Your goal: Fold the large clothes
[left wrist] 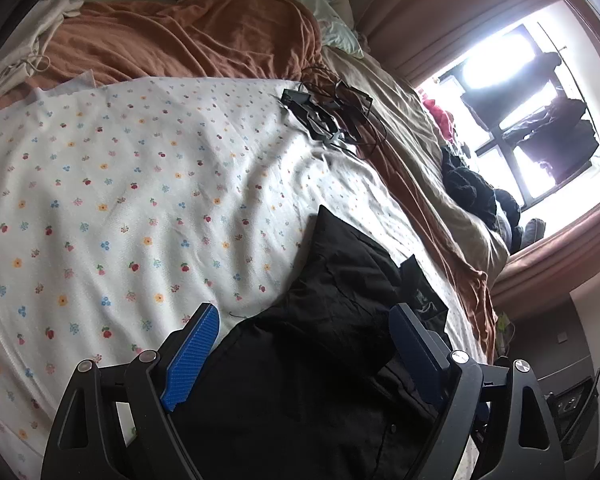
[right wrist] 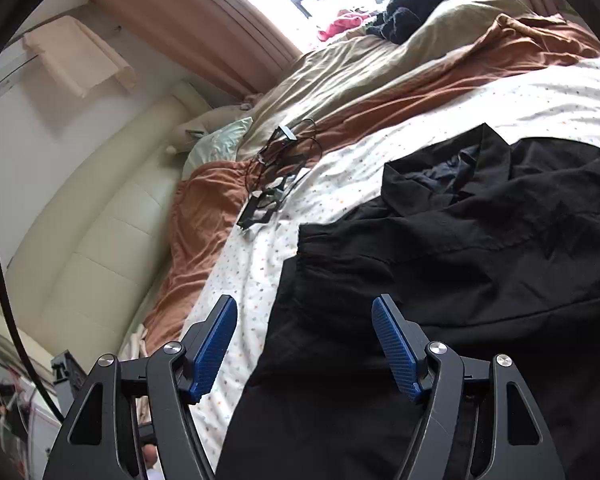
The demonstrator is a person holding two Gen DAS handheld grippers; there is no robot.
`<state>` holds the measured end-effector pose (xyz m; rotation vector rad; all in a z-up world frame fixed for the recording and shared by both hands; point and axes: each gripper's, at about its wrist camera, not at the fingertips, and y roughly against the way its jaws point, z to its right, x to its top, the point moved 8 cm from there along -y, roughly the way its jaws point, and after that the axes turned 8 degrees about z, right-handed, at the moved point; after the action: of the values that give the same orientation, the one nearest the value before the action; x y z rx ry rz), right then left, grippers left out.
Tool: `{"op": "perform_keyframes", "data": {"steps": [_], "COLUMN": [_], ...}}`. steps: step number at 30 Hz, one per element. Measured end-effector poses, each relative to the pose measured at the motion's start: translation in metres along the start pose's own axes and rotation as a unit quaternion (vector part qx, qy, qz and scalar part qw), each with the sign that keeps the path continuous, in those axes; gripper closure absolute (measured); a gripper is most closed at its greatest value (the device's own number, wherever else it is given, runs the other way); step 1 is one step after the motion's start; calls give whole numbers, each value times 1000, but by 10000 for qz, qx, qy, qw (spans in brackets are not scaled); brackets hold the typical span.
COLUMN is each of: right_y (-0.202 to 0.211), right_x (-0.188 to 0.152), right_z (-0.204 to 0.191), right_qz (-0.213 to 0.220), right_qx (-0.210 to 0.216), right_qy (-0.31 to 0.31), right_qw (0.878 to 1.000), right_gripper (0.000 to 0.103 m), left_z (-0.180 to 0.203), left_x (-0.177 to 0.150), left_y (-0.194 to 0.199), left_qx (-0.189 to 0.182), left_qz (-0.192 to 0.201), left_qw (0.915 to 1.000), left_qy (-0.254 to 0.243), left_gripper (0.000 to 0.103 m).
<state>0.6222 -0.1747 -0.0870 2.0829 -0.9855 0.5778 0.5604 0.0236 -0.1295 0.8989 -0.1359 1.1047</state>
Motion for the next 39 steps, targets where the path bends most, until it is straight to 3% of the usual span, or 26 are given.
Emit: {"op": "perform_keyframes", "data": {"steps": [8, 15, 17, 19, 24, 31, 35, 39], "right_y": [40, 84, 102, 116, 145, 187, 217, 246], "right_x": [9, 13, 15, 16, 18, 14, 3, -7], "right_z": [31, 59, 64, 68, 69, 67, 71, 74], "right_qz": [283, 417, 595, 701, 729, 767, 727, 794], "right_qx": [-599, -1197, -1359, -1523, -1631, -1736, -1821, -1909], "right_qy": [-245, -367, -370, -395, -390, -129, -140, -156], "right_qw": [9975, 9913, 9882, 9851, 9831, 9817, 9805, 9783], "right_gripper": [33, 33, 27, 11, 12, 11, 11, 1], "left_z": [24, 49, 56, 63, 81, 107, 118, 117], "left_x": [-11, -19, -17, -15, -19, -18, -17, -28], "left_y": [8, 32, 40, 49, 65, 111, 148, 176], "left_qx": [13, 82, 179, 267, 233, 98, -29, -68], "left_qz": [11, 269, 436, 605, 683, 1114, 1571, 1779], "left_qw": [9991, 9947, 9920, 9888, 9826, 9606, 9402, 9243], "left_qy": [-414, -992, -1174, -1340, -1709, -2544, -3023, -3377], "left_gripper": [15, 15, 15, 15, 15, 14, 0, 0]}}
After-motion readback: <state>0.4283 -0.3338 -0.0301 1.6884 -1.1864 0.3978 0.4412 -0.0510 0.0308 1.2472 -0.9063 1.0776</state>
